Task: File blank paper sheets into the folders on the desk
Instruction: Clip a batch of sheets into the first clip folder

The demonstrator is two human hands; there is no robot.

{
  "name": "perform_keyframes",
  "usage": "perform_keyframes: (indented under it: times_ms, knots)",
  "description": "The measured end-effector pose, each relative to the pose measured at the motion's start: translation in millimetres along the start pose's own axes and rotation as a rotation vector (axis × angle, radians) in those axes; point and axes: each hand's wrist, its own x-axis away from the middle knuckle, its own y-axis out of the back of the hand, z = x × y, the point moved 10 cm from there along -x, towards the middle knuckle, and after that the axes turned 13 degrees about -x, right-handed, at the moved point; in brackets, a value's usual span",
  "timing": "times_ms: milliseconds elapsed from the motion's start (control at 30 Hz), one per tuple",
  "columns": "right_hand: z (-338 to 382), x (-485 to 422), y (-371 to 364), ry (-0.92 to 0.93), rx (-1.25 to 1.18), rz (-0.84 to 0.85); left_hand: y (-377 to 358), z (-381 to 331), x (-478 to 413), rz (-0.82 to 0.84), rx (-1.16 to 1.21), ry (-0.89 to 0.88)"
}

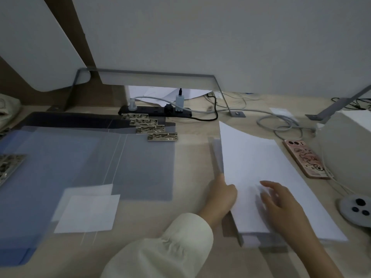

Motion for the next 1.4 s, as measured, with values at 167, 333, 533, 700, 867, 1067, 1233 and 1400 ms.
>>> perform_keyframes:
  times_ms: [167, 333, 533, 700, 867, 1067, 1233, 1400]
  knots:
    - [-1, 2, 17, -0.114, -0.055, -0.040, 62, 15, 21, -0.052, 0.080, -0.048]
    - [30, 12, -20, -0.182, -0.347, 0.056, 123, 49, 42, -0.081, 0.055, -0.011]
    - [51, 18, -87, -0.133, -0.327, 0.219, 182, 99, 71, -0.171, -0.054, 0.098]
    - [42, 16, -127, -0.126, -0.108, 0.355, 193, 136, 76, -0.056, -0.135, 0.209]
    - [50, 18, -132, -0.055, 0.172, 0.434, 230, 145, 66, -0.232, -0.260, 0.227]
    - [145, 2, -120, 0.197, 0.390, 0.398, 241, 148, 57, -0.270, -0.309, 0.219]
    - [199, -46, -206, 0.380, 0.450, 0.482, 238, 149, 50, -0.195, -0.147, 0.199]
    - [202, -83, -273, 0.499, 0.500, 0.424, 235, 156, 43, -0.144, -0.044, 0.266]
